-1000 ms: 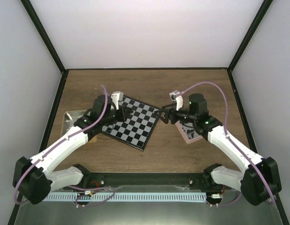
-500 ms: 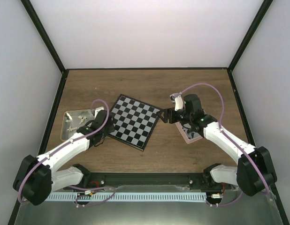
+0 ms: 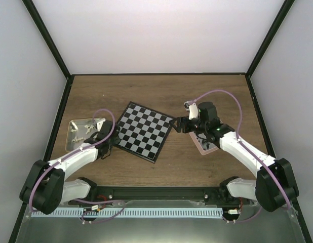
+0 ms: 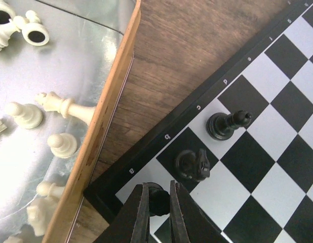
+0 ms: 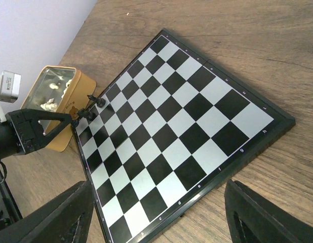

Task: Set up the chess pieces on the board
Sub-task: Place the chess piece on the chessboard.

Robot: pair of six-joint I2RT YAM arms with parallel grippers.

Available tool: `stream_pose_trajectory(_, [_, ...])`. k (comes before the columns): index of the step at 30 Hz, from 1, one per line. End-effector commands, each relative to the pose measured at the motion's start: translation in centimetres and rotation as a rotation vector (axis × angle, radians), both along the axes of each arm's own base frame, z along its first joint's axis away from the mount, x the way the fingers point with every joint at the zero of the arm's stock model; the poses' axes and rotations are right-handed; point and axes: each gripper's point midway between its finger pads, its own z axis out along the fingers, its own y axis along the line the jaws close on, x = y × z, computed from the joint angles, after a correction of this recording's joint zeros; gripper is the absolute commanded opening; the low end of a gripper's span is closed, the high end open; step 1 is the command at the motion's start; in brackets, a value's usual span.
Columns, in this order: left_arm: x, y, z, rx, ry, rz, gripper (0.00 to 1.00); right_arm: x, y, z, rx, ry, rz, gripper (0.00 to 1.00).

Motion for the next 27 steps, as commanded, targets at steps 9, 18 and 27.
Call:
stream_pose_trajectory(9, [0.6, -0.3, -0.7, -0.056, -0.007, 0.008, 0.04, 0.7, 0.3, 1.2, 0.007, -0.024, -0.012, 0.72])
stream_pose_trajectory(18, [0.3, -0.1, -1.2, -0.036, 0.016, 0.001, 0.11, 0.7, 0.3, 0.9, 0.007, -0.013, -0.017, 0.72])
stream_pose_trajectory(27, [-0.1, 0.4, -0.5, -0.024, 0.026, 0.021, 0.23, 0.7, 0.3, 0.9, 0.011, -0.008, -0.023, 0.72])
